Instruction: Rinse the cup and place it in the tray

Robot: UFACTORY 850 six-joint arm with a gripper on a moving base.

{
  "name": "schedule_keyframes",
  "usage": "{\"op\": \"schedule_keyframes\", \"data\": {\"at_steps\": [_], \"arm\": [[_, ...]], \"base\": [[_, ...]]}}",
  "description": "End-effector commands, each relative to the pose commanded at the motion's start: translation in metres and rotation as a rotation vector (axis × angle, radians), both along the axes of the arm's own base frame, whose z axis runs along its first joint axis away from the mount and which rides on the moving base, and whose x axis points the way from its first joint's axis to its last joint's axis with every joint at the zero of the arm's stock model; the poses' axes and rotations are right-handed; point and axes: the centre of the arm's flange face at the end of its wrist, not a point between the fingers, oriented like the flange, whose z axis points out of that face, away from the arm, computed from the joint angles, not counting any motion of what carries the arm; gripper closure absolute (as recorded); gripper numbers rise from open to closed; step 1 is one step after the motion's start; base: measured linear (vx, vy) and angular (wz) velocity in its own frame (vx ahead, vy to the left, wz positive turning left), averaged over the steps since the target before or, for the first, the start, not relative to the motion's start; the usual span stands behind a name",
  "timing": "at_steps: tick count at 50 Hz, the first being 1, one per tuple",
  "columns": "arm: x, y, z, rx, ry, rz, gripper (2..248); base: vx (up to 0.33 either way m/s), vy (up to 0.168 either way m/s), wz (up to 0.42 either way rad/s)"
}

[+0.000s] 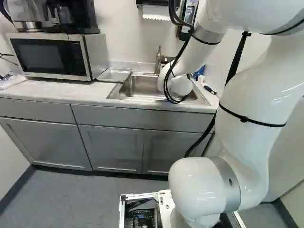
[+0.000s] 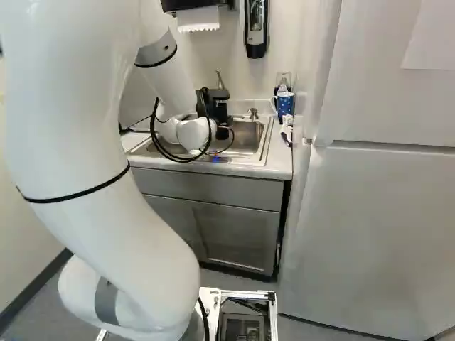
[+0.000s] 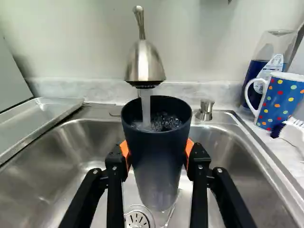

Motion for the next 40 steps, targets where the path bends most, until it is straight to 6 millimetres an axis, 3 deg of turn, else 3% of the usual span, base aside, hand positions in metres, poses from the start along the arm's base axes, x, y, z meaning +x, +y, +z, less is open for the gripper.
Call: {"op": "schedule_keyframes", "data": {"at_steps": [29,40], "arm": [[0.0,0.0001,0.0,0.0,0.0,0.0,125],[0.0031,0.0098,-0.0001,0.0,-0.001,0.02,125]], "base": [[0.0,0.0,0.0],[0.0,0.0,0.0]]}}
